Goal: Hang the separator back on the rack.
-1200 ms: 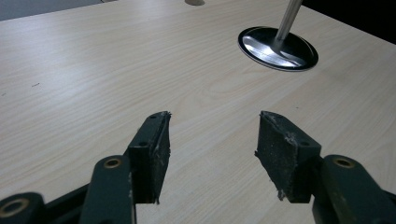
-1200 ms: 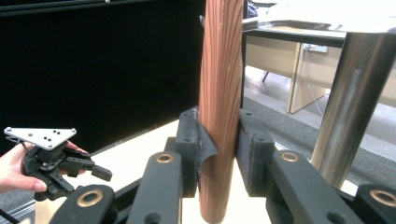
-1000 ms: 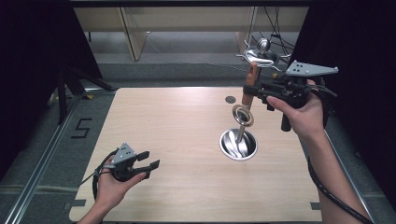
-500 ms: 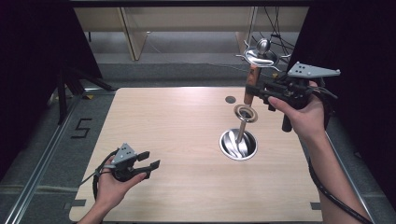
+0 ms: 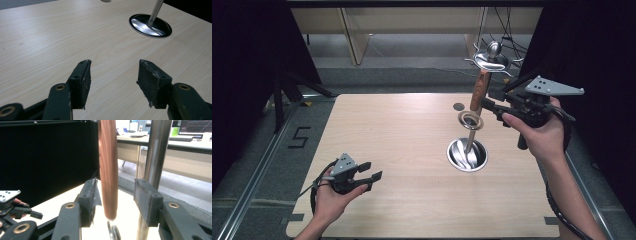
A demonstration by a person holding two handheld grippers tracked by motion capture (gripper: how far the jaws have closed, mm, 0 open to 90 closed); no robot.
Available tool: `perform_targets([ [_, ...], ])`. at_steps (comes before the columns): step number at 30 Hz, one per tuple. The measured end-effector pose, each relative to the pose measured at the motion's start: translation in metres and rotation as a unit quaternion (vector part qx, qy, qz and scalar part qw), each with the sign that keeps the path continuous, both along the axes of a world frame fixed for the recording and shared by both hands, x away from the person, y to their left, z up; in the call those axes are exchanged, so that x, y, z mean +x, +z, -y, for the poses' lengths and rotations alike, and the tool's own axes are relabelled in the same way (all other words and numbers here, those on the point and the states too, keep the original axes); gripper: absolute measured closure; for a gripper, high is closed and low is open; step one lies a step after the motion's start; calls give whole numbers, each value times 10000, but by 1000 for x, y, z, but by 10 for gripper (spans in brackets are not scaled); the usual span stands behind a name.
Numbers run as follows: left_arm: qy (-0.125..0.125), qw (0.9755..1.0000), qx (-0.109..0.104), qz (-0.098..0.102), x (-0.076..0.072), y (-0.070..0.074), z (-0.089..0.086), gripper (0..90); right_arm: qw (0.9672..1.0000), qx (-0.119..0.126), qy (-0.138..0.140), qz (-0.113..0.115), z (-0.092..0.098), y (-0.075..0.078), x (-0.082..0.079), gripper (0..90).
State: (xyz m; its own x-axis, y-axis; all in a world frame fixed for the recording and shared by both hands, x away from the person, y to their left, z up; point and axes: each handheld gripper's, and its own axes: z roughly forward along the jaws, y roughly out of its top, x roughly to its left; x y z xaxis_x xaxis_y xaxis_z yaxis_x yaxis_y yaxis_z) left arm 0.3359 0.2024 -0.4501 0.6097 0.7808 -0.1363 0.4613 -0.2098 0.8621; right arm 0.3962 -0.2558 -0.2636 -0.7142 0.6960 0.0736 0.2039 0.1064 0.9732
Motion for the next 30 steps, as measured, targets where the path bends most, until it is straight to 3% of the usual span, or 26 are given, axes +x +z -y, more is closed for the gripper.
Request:
perform_targets([
  [2,-26,10000,-7,-26,1,0,0,429,9999,-60,23,84,2,-2,0,525],
  [4,-68,10000,48,29,2,-1,-1,428,9999,-87,-72,-92,6,-6,-7,508],
  [6,-42,10000,45,12,2,-1,-1,427,9998,-149,-91,-33,10,-10,-8,496],
  [8,-39,10000,51,9,2,-1,-2,425,9995,-229,-235,16,13,-14,-10,482],
  [13,-46,10000,12,7,3,-1,-4,421,9975,-401,-528,-242,20,-27,-15,450],
  [17,50,10000,-21,-42,3,-2,-5,417,9954,-447,-828,-158,25,-40,-17,447],
  [18,47,10000,-44,-68,4,-3,-6,416,9947,-425,-893,-288,26,-43,-18,447],
  [22,53,10000,7,-44,4,-3,-9,411,9919,-415,-1126,-420,32,-58,-18,444],
  [27,113,9999,11,-63,5,-4,-11,407,9899,-425,-1202,-627,38,-74,-18,443],
  [30,138,9998,-42,-136,6,-6,-11,405,9882,-520,-1244,-731,44,-96,-15,440],
])
